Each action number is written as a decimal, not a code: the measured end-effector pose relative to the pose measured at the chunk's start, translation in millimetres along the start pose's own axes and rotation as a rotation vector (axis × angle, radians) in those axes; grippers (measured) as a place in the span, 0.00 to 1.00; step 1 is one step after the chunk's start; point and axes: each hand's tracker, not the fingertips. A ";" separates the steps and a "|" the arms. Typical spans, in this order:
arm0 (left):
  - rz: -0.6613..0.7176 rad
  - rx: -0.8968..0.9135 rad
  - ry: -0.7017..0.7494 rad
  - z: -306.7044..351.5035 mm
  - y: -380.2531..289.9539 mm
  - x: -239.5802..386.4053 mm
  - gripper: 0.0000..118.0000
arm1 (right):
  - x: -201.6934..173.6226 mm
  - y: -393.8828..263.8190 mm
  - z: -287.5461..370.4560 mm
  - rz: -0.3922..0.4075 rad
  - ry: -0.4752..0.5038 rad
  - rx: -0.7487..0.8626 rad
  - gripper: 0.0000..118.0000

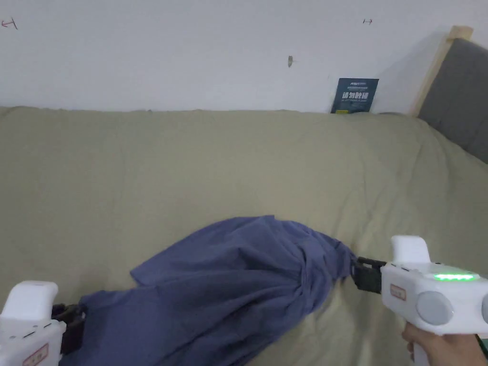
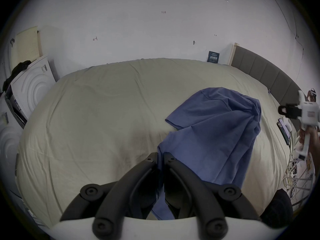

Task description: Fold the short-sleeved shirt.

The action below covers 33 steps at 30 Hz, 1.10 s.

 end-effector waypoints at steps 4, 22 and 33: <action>0.004 -0.009 0.013 -3.4 4.7 -0.1 0.03 | 14.7 25.5 -63.2 -0.008 -0.075 -0.057 1.00; 0.095 -0.006 0.021 -16.9 38.0 -27.3 0.01 | 4.9 52.3 -19.2 -0.086 0.031 -0.062 0.04; 0.126 0.266 0.040 89.5 135.0 -38.6 0.01 | -14.0 170.9 152.0 -0.034 0.169 0.235 0.04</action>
